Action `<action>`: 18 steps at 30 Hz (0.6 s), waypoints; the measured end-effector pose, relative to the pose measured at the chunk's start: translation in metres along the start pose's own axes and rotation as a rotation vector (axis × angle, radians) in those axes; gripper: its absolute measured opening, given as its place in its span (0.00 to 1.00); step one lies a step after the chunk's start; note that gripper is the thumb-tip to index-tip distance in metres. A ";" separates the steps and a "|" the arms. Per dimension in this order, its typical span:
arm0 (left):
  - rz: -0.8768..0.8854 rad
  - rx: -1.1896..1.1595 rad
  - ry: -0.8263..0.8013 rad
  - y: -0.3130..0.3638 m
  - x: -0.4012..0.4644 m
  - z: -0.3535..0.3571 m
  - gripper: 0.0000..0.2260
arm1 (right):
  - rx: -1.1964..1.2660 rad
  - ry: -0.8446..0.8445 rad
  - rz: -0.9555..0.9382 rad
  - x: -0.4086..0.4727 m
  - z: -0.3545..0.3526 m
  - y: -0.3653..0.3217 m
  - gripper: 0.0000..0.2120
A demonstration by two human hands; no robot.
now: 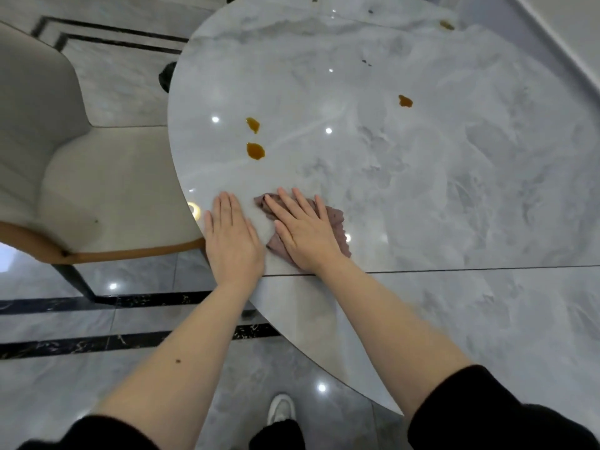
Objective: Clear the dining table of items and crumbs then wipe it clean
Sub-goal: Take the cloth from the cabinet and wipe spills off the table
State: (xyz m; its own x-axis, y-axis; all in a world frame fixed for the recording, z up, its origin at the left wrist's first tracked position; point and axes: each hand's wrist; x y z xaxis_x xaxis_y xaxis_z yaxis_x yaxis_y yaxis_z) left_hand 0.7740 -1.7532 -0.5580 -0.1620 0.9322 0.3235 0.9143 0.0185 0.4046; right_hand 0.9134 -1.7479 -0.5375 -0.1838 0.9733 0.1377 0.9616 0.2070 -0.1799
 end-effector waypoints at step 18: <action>0.092 -0.017 0.075 -0.033 0.147 0.018 0.18 | 0.343 0.207 -0.002 0.080 -0.003 -0.001 0.18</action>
State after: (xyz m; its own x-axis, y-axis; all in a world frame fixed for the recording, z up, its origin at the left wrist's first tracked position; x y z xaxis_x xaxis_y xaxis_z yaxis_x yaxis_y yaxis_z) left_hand 0.7263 -1.6099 -0.5390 -0.1051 0.9002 0.4227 0.9202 -0.0731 0.3845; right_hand 0.8985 -1.6703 -0.5231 -0.1065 0.9395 0.3256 0.8312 0.2638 -0.4894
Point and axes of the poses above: each hand's wrist, its own x-axis towards the middle knuckle, its own z-axis out of the palm, y = z × x, and after that the axes turned 11 degrees about y, right-handed
